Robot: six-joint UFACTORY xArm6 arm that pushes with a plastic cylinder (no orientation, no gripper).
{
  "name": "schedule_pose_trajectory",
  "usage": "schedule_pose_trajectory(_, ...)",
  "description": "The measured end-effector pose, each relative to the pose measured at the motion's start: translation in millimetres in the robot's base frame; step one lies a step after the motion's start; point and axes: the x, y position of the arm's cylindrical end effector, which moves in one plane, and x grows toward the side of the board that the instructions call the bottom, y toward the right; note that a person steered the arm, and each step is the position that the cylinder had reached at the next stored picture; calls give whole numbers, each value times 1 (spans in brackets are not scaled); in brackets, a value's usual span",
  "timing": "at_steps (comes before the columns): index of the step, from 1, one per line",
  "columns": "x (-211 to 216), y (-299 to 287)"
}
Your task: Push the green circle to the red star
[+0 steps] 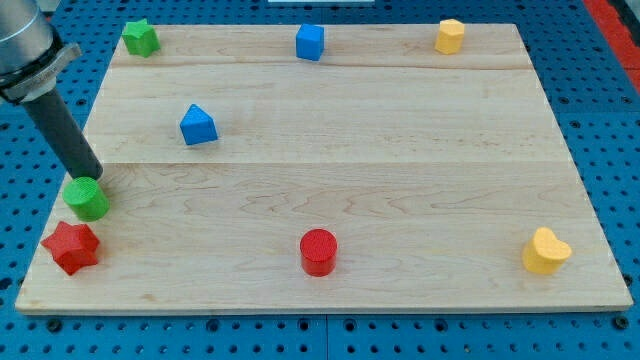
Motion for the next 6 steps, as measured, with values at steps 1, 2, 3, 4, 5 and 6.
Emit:
schedule_pose_trajectory(1, 7, 0)
schedule_pose_trajectory(2, 15, 0)
schedule_pose_trajectory(3, 18, -3)
schedule_pose_trajectory(4, 18, -12)
schedule_pose_trajectory(5, 5, 26)
schedule_pose_trajectory(6, -8, 91)
